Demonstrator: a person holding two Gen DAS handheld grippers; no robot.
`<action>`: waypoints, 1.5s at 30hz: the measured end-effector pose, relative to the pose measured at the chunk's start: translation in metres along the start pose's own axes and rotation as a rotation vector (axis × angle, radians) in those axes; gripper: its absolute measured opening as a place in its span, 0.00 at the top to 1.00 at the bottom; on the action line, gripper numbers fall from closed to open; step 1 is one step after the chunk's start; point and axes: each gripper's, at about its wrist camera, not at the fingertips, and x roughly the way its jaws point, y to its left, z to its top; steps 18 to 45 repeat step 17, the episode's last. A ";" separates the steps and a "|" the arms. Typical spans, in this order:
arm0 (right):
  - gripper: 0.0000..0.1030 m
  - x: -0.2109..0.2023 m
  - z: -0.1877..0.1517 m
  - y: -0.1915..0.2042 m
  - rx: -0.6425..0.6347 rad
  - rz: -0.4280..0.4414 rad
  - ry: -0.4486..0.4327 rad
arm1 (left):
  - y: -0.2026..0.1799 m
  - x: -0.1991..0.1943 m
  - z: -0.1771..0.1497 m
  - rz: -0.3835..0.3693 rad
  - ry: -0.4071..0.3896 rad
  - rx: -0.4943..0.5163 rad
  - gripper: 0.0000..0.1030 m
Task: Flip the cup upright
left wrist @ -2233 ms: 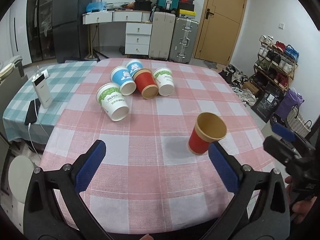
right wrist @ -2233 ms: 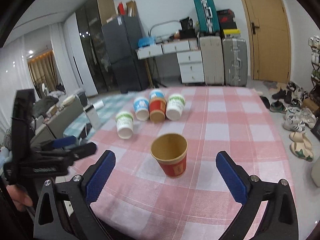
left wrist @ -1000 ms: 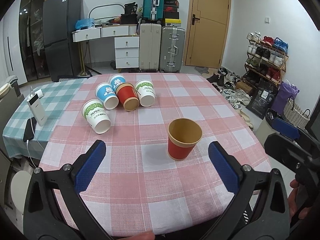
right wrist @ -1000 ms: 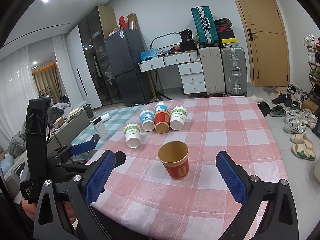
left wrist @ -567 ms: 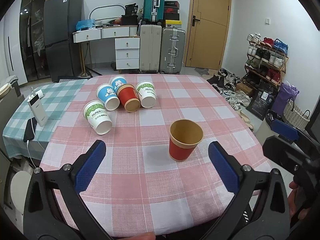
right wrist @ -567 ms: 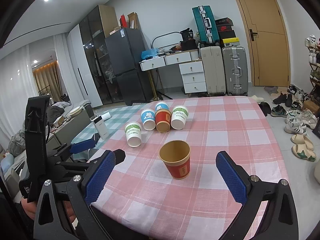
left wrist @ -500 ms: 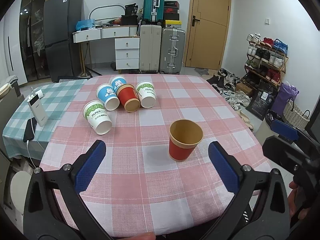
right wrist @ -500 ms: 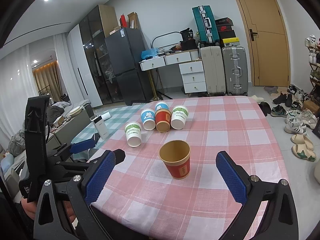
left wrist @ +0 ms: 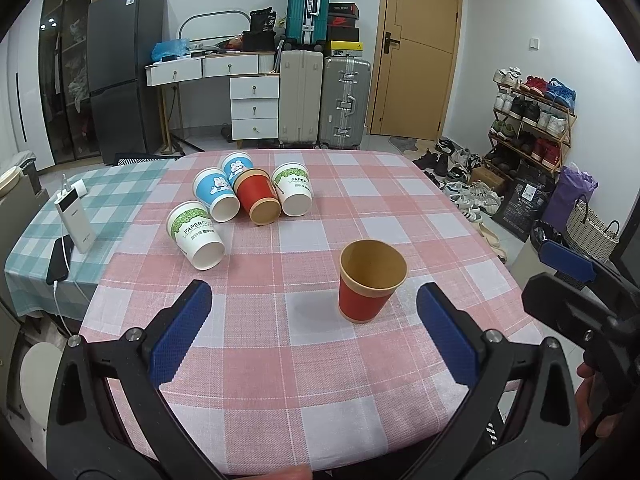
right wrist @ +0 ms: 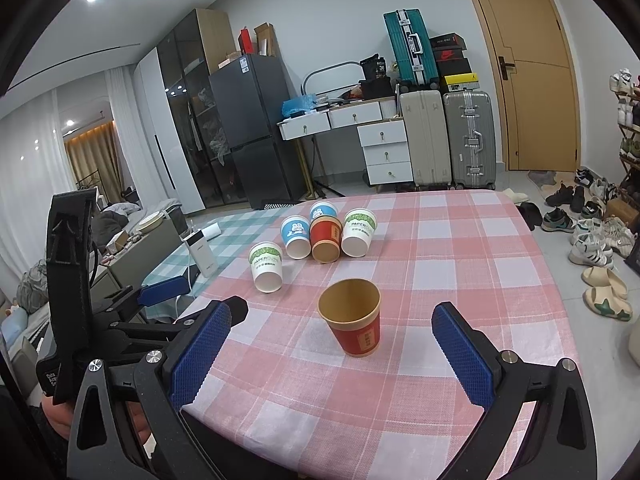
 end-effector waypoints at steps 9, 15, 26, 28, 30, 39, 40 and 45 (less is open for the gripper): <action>0.00 0.001 -0.004 0.000 0.001 0.000 0.005 | 0.001 0.000 0.000 0.001 -0.001 0.001 0.01; 0.00 0.002 -0.004 0.000 0.001 -0.001 0.007 | 0.004 0.001 0.001 0.016 -0.024 0.003 0.01; 0.00 0.004 -0.007 -0.001 0.003 -0.006 0.008 | 0.006 0.004 0.001 0.004 -0.027 0.007 0.01; 0.00 0.004 -0.007 -0.001 0.003 -0.006 0.008 | 0.006 0.004 0.001 0.004 -0.027 0.007 0.01; 0.00 0.004 -0.007 -0.001 0.003 -0.006 0.008 | 0.006 0.004 0.001 0.004 -0.027 0.007 0.01; 0.00 0.004 -0.007 -0.001 0.003 -0.006 0.008 | 0.006 0.004 0.001 0.004 -0.027 0.007 0.01; 0.00 0.004 -0.007 -0.001 0.003 -0.006 0.008 | 0.006 0.004 0.001 0.004 -0.027 0.007 0.01; 0.00 0.004 -0.007 -0.001 0.003 -0.006 0.008 | 0.006 0.004 0.001 0.004 -0.027 0.007 0.01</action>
